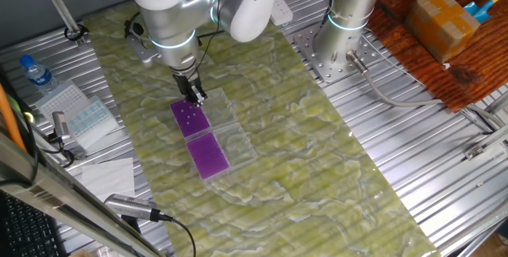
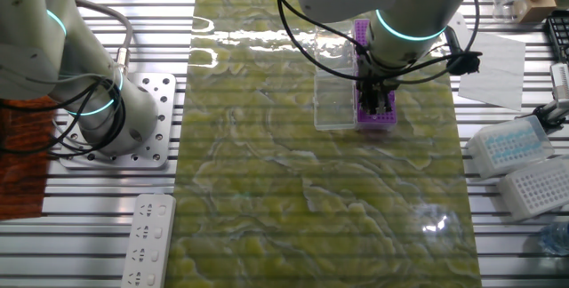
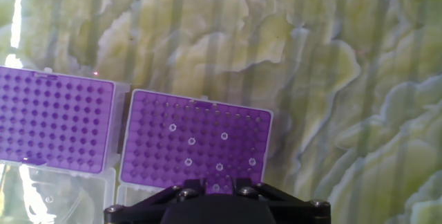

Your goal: Transfer all small pipette tips from one holder to another

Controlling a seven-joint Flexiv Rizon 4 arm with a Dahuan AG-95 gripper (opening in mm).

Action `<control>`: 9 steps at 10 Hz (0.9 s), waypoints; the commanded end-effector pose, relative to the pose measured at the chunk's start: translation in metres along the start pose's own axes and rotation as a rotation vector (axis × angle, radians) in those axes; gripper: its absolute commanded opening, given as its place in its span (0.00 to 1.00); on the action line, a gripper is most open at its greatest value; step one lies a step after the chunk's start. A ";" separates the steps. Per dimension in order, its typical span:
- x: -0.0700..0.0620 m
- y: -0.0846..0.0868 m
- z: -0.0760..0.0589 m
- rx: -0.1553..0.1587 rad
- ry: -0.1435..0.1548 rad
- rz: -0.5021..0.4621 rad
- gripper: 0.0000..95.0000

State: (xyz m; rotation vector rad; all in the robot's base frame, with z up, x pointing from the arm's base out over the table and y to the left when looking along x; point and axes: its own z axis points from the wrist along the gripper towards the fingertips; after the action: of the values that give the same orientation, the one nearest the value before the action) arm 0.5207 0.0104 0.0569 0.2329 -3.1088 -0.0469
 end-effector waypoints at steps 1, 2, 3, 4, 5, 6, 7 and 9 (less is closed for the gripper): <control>0.000 0.000 0.002 0.001 -0.004 -0.003 0.20; 0.000 0.000 0.002 0.001 -0.005 -0.004 0.20; 0.000 0.000 0.003 0.001 -0.005 -0.005 0.20; 0.000 0.000 0.003 0.002 -0.006 -0.006 0.20; 0.000 0.000 0.003 0.002 -0.006 -0.006 0.20; 0.000 0.000 0.003 0.004 -0.008 -0.007 0.20; 0.001 0.000 0.004 0.005 -0.010 -0.007 0.00; 0.001 0.000 0.004 0.007 -0.011 -0.006 0.00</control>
State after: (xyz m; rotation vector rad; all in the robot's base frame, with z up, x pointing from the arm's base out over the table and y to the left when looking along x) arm 0.5194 0.0114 0.0531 0.2421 -3.1184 -0.0401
